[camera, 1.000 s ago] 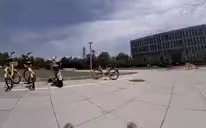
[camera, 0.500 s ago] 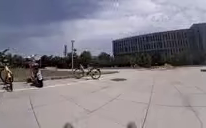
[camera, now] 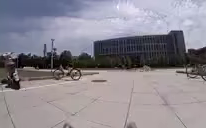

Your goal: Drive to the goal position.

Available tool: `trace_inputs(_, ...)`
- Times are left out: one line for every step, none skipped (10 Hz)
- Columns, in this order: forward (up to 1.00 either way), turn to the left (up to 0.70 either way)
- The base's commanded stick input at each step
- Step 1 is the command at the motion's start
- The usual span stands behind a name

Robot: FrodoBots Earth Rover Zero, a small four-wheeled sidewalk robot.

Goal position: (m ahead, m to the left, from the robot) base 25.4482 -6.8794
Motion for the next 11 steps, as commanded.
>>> trace_inputs(0.00, -0.45)
trace_inputs(0.00, -0.45)
trace_inputs(0.39, -0.16)
trace_inputs(0.45, -0.14)
trace_inputs(0.45, -0.07)
trace_inputs(0.45, 0.00)
trace_inputs(0.45, 0.00)
trace_inputs(0.45, 0.00)
trace_inputs(0.45, 0.00)
trace_inputs(0.45, 0.00)
trace_inputs(0.45, 0.00)
